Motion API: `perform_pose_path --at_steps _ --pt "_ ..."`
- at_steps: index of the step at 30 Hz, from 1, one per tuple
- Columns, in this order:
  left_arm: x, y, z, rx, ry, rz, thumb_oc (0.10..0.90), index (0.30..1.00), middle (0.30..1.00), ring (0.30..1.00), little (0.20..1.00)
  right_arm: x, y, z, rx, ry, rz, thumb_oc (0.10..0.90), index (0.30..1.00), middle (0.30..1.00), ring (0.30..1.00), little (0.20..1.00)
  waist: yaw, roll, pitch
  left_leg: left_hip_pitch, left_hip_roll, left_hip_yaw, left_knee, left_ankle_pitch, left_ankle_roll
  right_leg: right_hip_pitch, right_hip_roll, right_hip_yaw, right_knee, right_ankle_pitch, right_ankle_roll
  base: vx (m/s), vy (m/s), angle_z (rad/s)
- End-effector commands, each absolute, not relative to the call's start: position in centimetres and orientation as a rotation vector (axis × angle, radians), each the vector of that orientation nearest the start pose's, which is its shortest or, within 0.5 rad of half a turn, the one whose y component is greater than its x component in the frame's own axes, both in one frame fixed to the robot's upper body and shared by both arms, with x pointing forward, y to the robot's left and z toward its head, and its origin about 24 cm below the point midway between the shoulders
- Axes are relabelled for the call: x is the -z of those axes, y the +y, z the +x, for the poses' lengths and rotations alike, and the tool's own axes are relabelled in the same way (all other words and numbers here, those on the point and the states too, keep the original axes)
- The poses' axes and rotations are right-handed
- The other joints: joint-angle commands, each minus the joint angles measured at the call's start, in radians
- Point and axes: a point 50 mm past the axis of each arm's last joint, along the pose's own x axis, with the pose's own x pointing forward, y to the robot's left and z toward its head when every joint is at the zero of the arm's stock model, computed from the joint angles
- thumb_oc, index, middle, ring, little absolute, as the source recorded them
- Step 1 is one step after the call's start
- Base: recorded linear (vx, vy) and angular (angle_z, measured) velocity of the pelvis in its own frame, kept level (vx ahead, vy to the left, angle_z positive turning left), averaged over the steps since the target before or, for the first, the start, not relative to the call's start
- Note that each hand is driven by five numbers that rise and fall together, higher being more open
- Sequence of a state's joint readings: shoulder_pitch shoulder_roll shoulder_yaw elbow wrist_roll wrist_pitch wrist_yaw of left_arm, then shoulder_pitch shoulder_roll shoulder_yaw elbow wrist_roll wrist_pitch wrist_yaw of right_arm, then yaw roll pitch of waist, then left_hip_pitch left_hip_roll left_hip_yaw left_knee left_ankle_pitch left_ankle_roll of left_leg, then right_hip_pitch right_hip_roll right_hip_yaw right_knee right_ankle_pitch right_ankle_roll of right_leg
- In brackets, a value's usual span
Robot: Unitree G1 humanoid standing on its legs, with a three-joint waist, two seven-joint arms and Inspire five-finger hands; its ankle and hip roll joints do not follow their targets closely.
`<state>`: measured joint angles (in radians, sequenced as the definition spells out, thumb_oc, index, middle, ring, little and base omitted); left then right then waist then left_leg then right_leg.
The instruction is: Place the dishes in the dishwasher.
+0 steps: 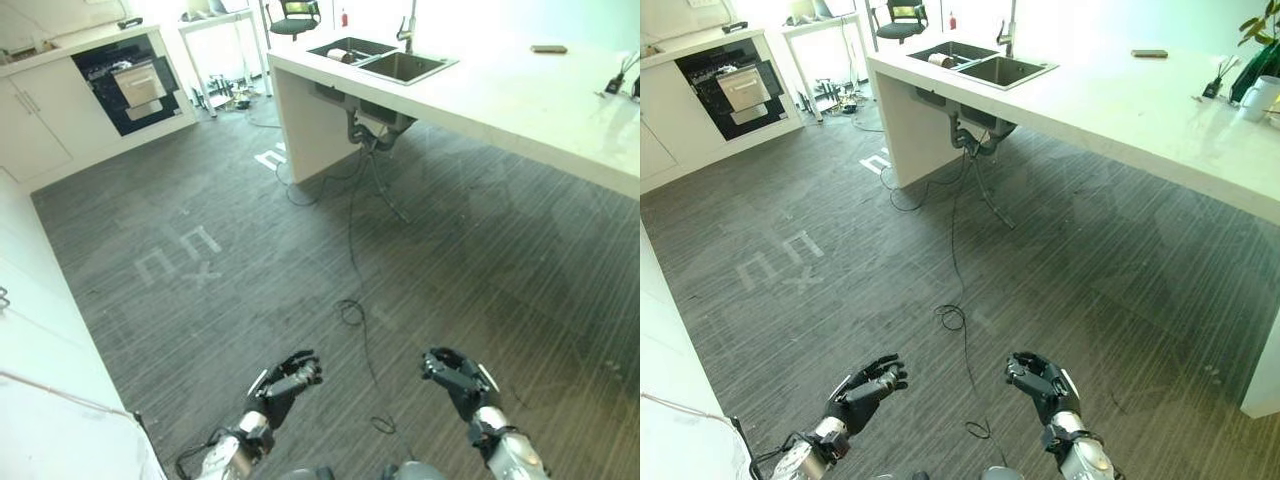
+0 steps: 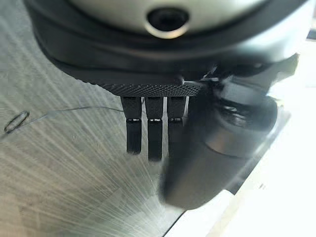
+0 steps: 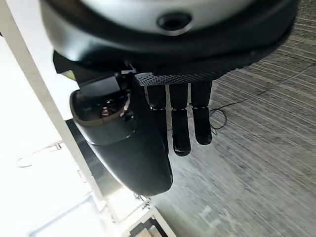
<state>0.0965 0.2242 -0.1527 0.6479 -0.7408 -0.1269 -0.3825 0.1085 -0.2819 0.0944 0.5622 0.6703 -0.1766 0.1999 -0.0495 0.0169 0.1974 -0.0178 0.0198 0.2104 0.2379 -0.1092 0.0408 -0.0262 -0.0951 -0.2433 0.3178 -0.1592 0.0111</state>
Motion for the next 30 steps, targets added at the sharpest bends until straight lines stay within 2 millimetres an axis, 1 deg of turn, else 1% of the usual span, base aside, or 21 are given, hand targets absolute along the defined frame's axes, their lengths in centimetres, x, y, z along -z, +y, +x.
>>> perform_pose_path --at_steps 1,3,6,8,9,12,13,14,15,16,18,20,22,23,24,25,26,27,28,29,30 --pt "6.2 19.0 20.6 0.208 0.324 -0.52 0.8 0.9 0.9 0.9 0.9 4.2 -22.2 21.8 0.003 0.231 0.349 0.8 0.9 0.9 0.9 0.9 0.001 0.004 -0.007 0.039 0.072 0.016 0.062 -0.209 -0.047 0.048 -0.008 -0.004 -0.018 -0.133 0.051 0.03 -0.105 0.05" --pt "6.4 19.1 20.4 0.197 0.349 -0.531 0.8 0.9 0.9 0.9 0.9 4.3 -22.1 21.6 0.003 0.244 0.335 0.8 0.9 0.9 0.9 0.9 0.004 0.005 -0.003 0.044 0.071 0.013 0.062 -0.205 -0.047 0.051 -0.005 -0.005 -0.018 -0.134 0.045 0.04 -0.126 0.1" --pt "7.1 19.7 20.2 0.153 0.402 -0.431 0.8 0.9 0.9 0.9 0.9 4.7 -22.4 21.6 -0.001 0.289 0.292 0.8 0.9 0.9 0.9 0.9 0.009 0.006 0.01 0.06 0.061 0.0 0.062 -0.185 -0.053 0.056 0.012 0.006 -0.018 -0.136 0.027 0.07 -0.192 0.11" --pt "7.8 20.3 19.9 0.086 0.45 -0.331 0.8 0.9 0.9 0.9 0.9 5.5 -22.6 21.4 0.003 0.362 0.265 0.8 0.9 0.9 0.9 0.9 0.015 -0.004 0.029 0.084 0.037 -0.007 0.062 -0.166 -0.051 0.065 0.018 0.024 -0.018 -0.129 0.011 0.15 -0.253 0.01" --pt "8.1 20.5 19.9 0.051 0.453 -0.254 0.8 0.9 0.9 0.9 0.9 6.2 -22.7 21.1 -0.001 0.407 0.243 0.8 0.9 0.9 0.9 0.9 0.03 -0.028 0.046 0.102 0.014 -0.01 0.064 -0.114 -0.052 0.077 0.007 0.042 -0.018 -0.124 -0.004 0.15 -0.239 -0.06" --pt "9.0 20.7 19.2 0.044 0.496 -0.232 0.8 0.9 0.9 0.9 0.9 7.1 -23.2 20.5 0.004 0.459 0.211 0.8 0.9 0.9 0.9 0.9 0.046 -0.031 0.073 -0.024 0.019 -0.041 0.298 -0.084 -0.059 0.094 0.028 0.061 -0.018 -0.119 -0.03 0.17 -0.195 0.08" --pt "9.2 20.7 19.1 0.048 0.513 -0.231 0.8 0.9 0.9 0.9 0.9 7.5 -23.4 20.3 0.012 0.473 0.202 0.8 0.9 0.9 0.9 0.9 0.046 -0.027 0.078 -0.044 0.02 -0.032 0.287 -0.066 -0.061 0.101 0.033 0.059 -0.018 -0.122 -0.035 0.39 0.002 0.09" --pt "9.6 20.8 18.8 0.049 0.536 -0.228 0.8 0.9 0.9 0.9 0.9 7.8 -23.7 20.2 0.024 0.491 0.199 0.8 0.9 0.9 0.9 0.9 0.053 -0.017 0.084 -0.03 -0.006 -0.033 0.108 -0.027 -0.071 0.118 0.043 0.059 -0.018 -0.136 -0.024 0.49 0.137 0.14" --pt "9.7 20.9 18.6 0.043 0.546 -0.222 0.8 0.9 0.9 0.9 0.9 7.8 -23.8 20.1 0.034 0.498 0.182 0.8 0.9 0.9 0.9 0.9 0.048 0.007 0.088 -0.104 0.036 -0.029 0.062 -0.018 -0.099 0.137 0.068 0.044 -0.018 -0.159 -0.018 0.62 0.24 0.04" --pt "9.8 21.1 18.6 0.024 0.546 -0.191 0.8 0.9 0.9 0.9 0.9 8.0 -24.0 19.7 0.049 0.516 0.155 0.8 0.9 0.9 0.9 0.9 0.051 0.016 0.092 -0.196 0.072 -0.028 0.062 0.012 -0.122 0.166 0.079 0.036 -0.018 -0.183 -0.019 0.58 0.265 0.24" --pt "10.1 21.2 18.4 0.016 0.578 -0.16 0.8 0.9 0.9 0.9 0.9 8.5 -24.3 19.2 0.085 0.542 0.139 0.8 0.9 0.9 0.9 0.9 0.054 0.015 0.088 -0.254 0.109 0.002 0.062 0.04 -0.128 0.192 0.077 0.026 -0.018 -0.209 -0.022 0.47 0.213 0.03" --pt "10.8 21.2 17.7 0.012 0.62 -0.157 0.8 0.9 0.9 0.9 0.9 8.7 -24.8 18.9 0.109 0.542 0.107 0.8 0.9 0.9 0.9 0.9 0.06 0.011 0.074 -0.252 0.112 0.03 0.062 0.017 -0.11 0.22 0.064 0.014 -0.018 -0.234 -0.009 0.47 0.272 -0.07" --pt "11.7 21.2 16.5 0.009 0.663 -0.153 0.8 0.9 0.9 0.9 0.9 9.2 -25.0 18.3 0.145 0.545 0.117 0.8 0.9 0.9 0.9 0.9 0.08 -0.009 0.054 -0.239 0.046 -0.011 0.062 -0.018 -0.065 0.283 0.05 0.033 -0.018 -0.235 0.011 0.6 0.389 0.03" --pt "11.8 21.2 16.4 0.02 0.671 -0.143 0.8 0.9 0.9 0.9 0.9 9.3 -25.1 18.0 0.158 0.544 0.12 0.8 0.9 0.9 0.9 0.9 0.082 -0.019 0.044 -0.233 0.025 -0.014 0.062 -0.032 -0.046 0.308 0.046 0.034 -0.018 -0.211 0.022 0.53 0.347 -0.1" --pt "11.8 21.3 16.4 0.028 0.675 -0.132 0.8 0.9 0.9 0.9 0.9 9.4 -25.0 17.8 0.164 0.545 0.119 0.8 0.9 0.9 0.9 0.9 0.077 -0.025 0.035 -0.218 0.008 -0.012 0.062 -0.05 -0.024 0.328 0.037 0.024 -0.018 -0.133 0.048 0.41 0.309 -0.27" --pt "11.7 21.3 16.5 0.04 0.672 -0.122 0.8 0.9 0.9 0.9 0.9 9.3 -24.9 17.8 0.171 0.538 0.112 0.8 0.9 0.9 0.9 0.9 0.069 -0.027 0.028 -0.202 -0.005 -0.005 0.062 -0.071 0.0 0.328 0.02 0.007 0.044 -0.048 0.079 0.36 0.34 -0.21" --pt "11.6 21.3 16.7 0.05 0.665 -0.11 0.8 0.9 0.9 0.9 0.9 9.3 -24.8 17.8 0.175 0.527 0.107 0.8 0.9 0.9 0.9 0.9 0.061 -0.028 0.028 -0.186 -0.021 -0.005 0.062 -0.09 0.024 0.29 -0.006 -0.002 0.169 0.015 0.111 0.41 0.467 -0.19" --pt "11.2 21.4 17.4 0.054 0.655 -0.079 0.8 0.9 0.9 0.9 0.9 9.0 -24.6 17.9 0.194 0.499 0.099 0.8 0.9 0.9 0.9 0.9 0.049 -0.029 0.031 -0.151 -0.059 -0.012 0.062 -0.126 0.068 0.184 -0.05 -0.003 0.418 0.132 0.161 0.34 0.439 0.12" --pt "11.1 21.4 17.7 0.049 0.653 -0.077 0.8 0.9 0.9 0.9 0.9 9.0 -24.6 18.1 0.204 0.49 0.106 0.8 0.9 0.9 0.9 0.9 0.046 -0.021 0.035 -0.135 -0.063 -0.017 0.062 -0.138 0.077 0.121 -0.076 -0.003 0.522 0.151 0.155 0.3 0.376 0.21" --pt "11.0 21.5 17.9 0.041 0.646 -0.082 0.8 0.9 0.9 0.9 0.9 8.9 -24.6 18.3 0.21 0.483 0.113 0.8 0.9 0.9 0.9 0.9 0.042 -0.014 0.038 -0.122 -0.063 -0.015 0.062 -0.148 0.08 0.076 -0.08 -0.005 0.562 0.134 0.145 0.21 0.198 0.58" --pt "10.8 21.4 18.3 0.035 0.629 -0.089 0.8 0.9 0.9 0.9 0.9 8.8 -24.4 18.6 0.213 0.47 0.112 0.8 0.9 0.9 0.9 0.9 0.032 -0.007 0.047 -0.102 -0.061 -0.012 0.062 -0.16 0.084 0.02 -0.061 -0.008 0.572 0.103 0.135 0.33 0.081 0.34"
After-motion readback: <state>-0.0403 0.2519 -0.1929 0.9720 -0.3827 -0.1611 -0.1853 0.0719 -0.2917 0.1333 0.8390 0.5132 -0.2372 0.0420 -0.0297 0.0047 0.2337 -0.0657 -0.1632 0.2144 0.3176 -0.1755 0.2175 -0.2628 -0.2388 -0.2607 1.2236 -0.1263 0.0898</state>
